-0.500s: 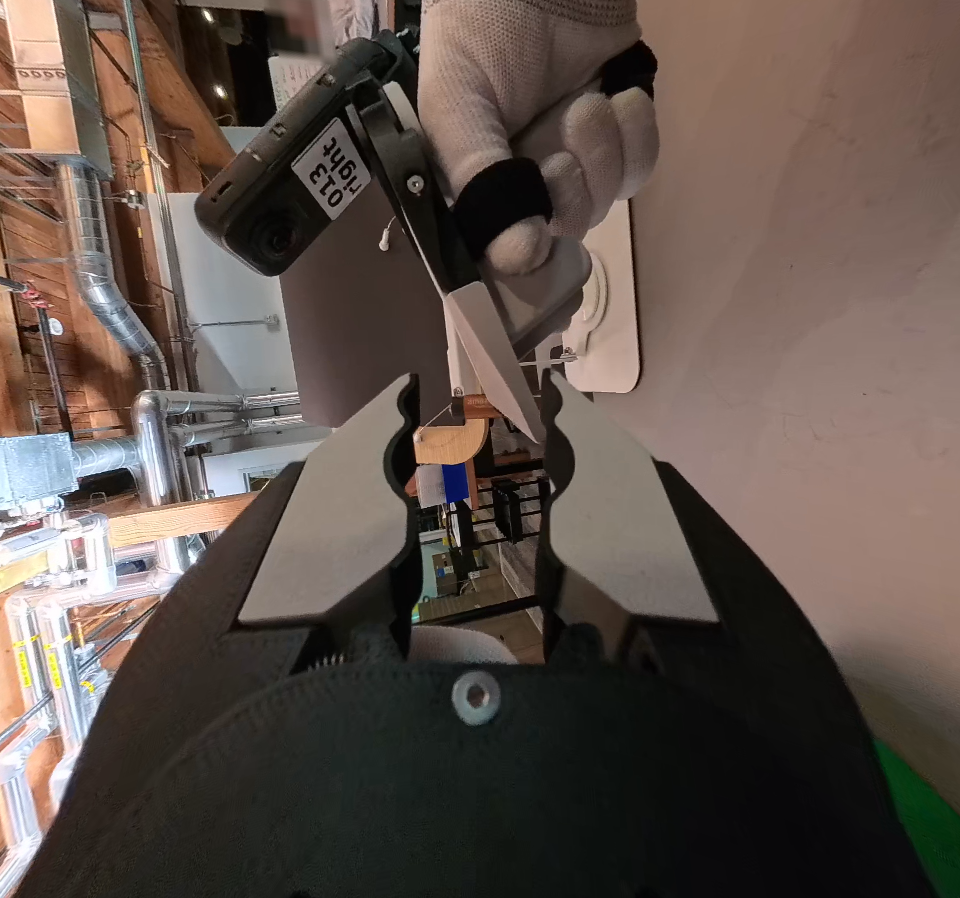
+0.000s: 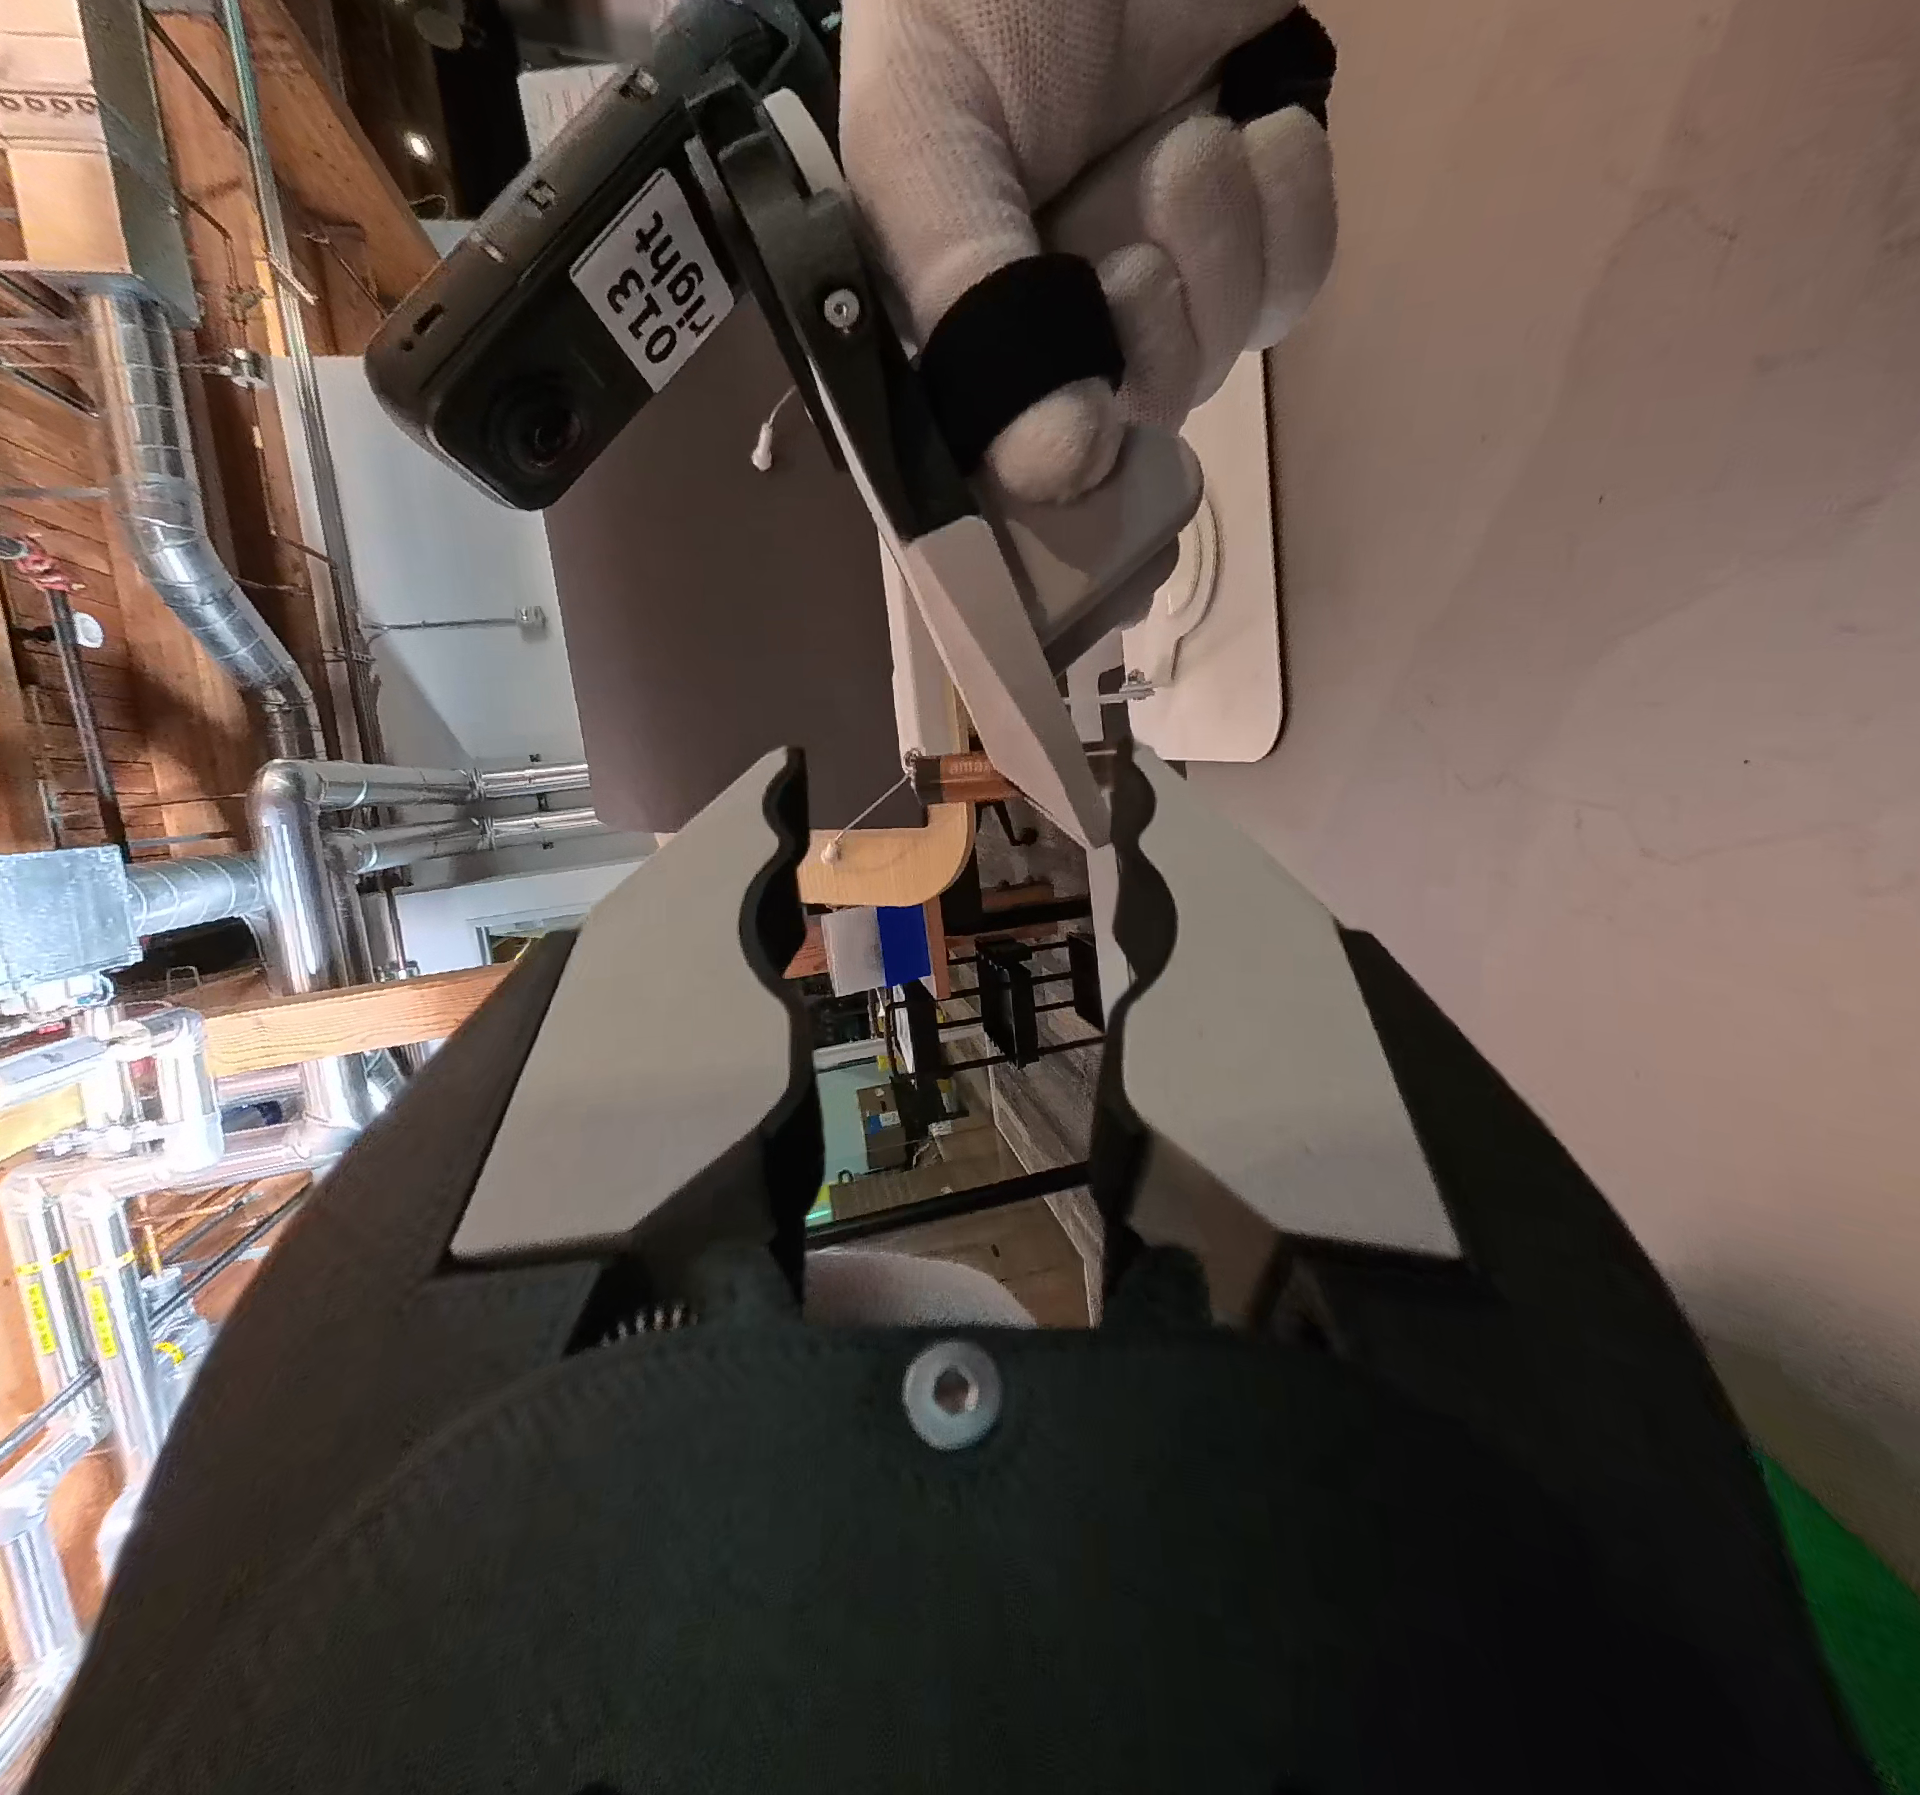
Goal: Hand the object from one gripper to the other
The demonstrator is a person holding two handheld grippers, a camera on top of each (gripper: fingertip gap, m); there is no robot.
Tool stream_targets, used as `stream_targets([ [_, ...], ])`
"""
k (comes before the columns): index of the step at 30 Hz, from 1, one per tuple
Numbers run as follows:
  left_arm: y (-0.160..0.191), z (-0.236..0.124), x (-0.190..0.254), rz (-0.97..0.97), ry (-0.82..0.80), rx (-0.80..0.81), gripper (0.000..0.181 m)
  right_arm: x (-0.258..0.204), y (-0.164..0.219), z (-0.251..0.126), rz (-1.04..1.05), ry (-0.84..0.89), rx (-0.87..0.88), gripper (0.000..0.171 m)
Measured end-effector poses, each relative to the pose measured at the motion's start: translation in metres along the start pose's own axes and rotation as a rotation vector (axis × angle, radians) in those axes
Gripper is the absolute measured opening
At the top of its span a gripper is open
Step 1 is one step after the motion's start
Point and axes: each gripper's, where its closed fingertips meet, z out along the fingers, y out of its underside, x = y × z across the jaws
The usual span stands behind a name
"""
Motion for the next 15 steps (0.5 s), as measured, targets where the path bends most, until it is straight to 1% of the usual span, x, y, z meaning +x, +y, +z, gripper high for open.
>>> stream_targets([
  [2, 0.0027, 0.0006, 0.0001, 0.006, 0.003, -0.009, 0.059, -0.0008, 0.0001, -0.0003, -0.002, -0.002, -0.003, 0.007],
  [15, 0.0050, 0.0038, 0.0033, -0.013, 0.019, -0.002, 0.060, -0.0037, -0.0015, 0.0005, 0.001, -0.012, 0.003, 0.007],
])
